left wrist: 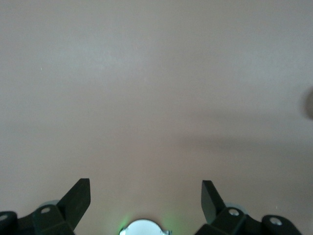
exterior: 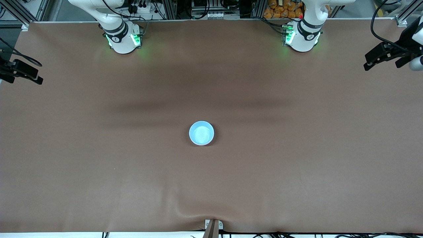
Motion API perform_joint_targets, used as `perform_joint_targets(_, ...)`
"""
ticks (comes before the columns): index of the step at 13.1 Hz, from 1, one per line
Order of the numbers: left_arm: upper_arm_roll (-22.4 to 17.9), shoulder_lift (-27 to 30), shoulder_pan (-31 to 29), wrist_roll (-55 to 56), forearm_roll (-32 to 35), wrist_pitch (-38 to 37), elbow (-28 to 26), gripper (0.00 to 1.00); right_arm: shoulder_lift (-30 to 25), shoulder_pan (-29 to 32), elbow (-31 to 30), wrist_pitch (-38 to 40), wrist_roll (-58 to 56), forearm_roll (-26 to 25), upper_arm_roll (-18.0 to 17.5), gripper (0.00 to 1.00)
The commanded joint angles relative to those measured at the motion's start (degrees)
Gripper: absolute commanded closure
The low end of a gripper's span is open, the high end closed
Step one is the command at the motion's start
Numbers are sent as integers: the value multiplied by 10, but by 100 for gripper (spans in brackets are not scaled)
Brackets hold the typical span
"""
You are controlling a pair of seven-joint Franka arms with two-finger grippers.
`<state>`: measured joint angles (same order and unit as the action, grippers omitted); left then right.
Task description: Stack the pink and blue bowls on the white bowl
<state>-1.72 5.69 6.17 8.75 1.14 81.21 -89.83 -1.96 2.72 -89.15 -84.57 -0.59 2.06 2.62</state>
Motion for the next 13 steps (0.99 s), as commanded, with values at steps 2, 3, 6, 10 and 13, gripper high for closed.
perform_joint_targets(2,3,10,0,-5,11,-11,-24,0,0,-5,3,5,-5,-12,1,0)
perform_joint_targets(3,5,19,0,-5,11,-4,-39,0,0,-5,3,5,-5,-12,1,0)
perform_joint_targets(6,6,32,0,-5,11,11,-62,0,0,-4,3,5,-5,-12,1,0)
perform_joint_targets(10,8,58,1,-3,12,47,-99,0,0,-5,3,5,-5,-12,1,0)
perform_joint_targets(13,13,57,0,-5,12,56,-98,0,0,-5,3,5,-5,-12,1,0)
